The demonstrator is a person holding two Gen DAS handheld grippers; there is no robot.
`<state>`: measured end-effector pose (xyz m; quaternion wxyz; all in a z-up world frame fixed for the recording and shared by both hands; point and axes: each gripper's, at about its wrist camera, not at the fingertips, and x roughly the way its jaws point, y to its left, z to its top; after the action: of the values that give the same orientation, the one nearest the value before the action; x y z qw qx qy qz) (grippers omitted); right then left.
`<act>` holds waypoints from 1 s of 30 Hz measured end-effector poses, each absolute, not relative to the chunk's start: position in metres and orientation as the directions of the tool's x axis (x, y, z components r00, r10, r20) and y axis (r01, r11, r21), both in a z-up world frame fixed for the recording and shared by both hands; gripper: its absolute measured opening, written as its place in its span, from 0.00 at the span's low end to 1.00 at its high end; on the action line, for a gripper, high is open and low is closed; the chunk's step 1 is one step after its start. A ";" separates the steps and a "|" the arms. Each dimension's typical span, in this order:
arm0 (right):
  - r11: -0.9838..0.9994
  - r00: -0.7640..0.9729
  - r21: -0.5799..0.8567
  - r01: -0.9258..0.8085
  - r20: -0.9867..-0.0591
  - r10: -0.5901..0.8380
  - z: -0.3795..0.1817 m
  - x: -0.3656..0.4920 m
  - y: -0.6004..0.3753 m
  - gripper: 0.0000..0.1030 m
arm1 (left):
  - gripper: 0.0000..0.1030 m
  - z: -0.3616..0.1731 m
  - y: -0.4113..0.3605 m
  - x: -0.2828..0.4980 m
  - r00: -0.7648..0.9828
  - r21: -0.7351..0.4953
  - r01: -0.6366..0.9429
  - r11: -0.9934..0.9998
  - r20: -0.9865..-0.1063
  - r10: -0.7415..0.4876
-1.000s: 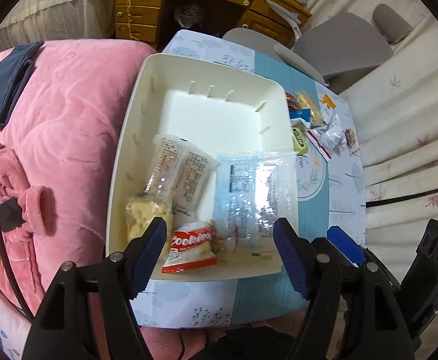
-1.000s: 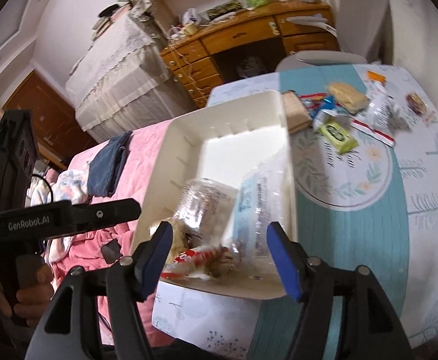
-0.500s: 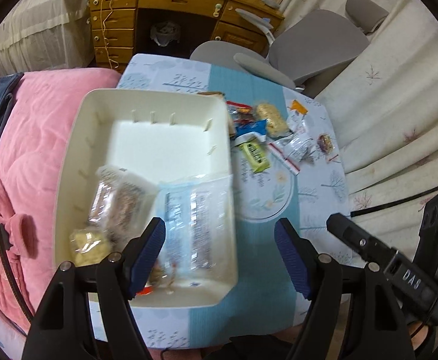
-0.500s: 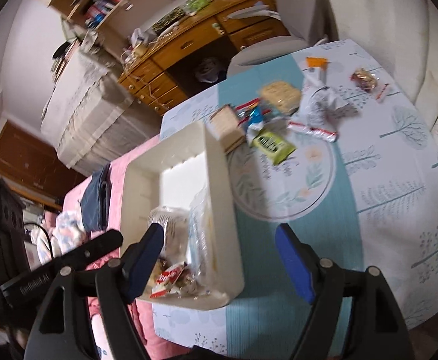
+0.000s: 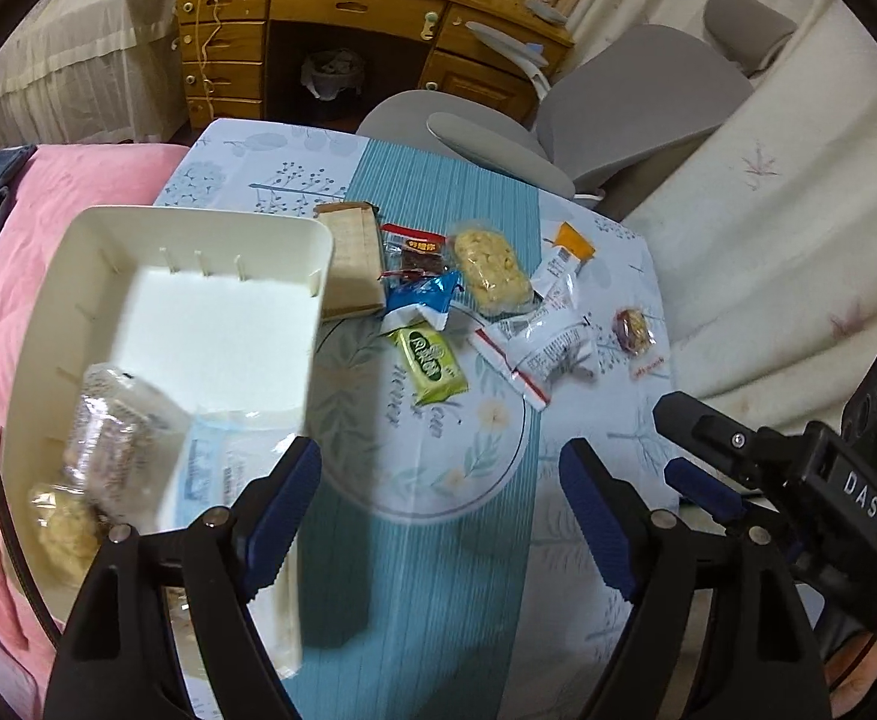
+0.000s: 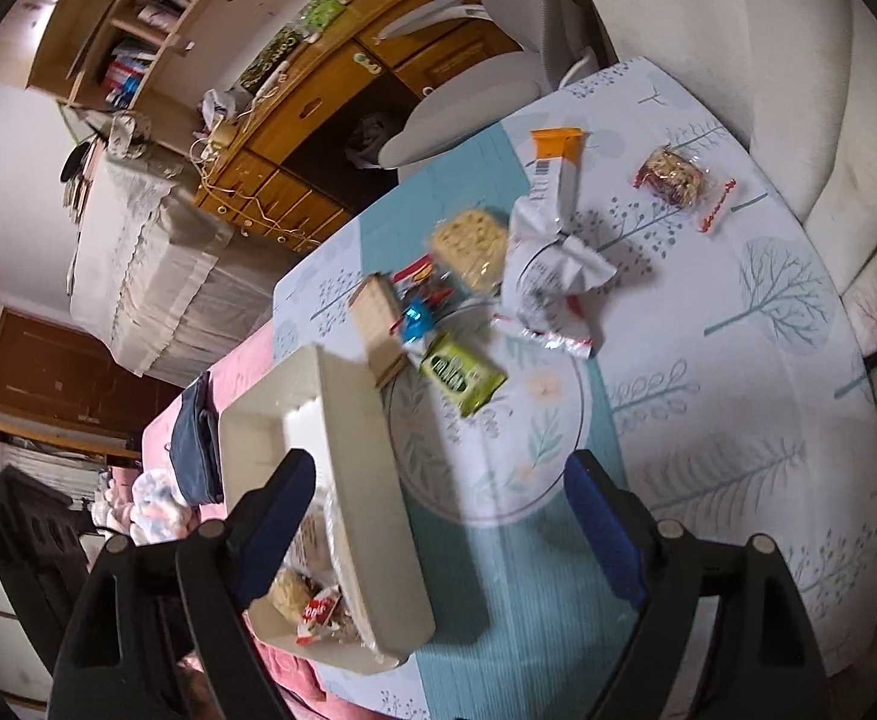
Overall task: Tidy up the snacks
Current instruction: 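Grasp the green-yellow packet with the left tool while the right tool grasps the white printed bag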
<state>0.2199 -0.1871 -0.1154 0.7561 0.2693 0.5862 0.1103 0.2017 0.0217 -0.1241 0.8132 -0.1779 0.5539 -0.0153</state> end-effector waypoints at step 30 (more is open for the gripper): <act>0.759 0.154 0.618 0.207 -0.786 0.598 -0.265 0.334 -0.215 0.83 | 0.78 -0.271 -0.027 0.310 0.198 -0.081 -0.395 0.915 -0.980 -0.001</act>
<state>0.3341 -0.2149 -0.2645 0.6903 0.3171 0.6347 0.1418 0.3099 -0.0266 -0.2707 0.7573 -0.1600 0.6196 0.1300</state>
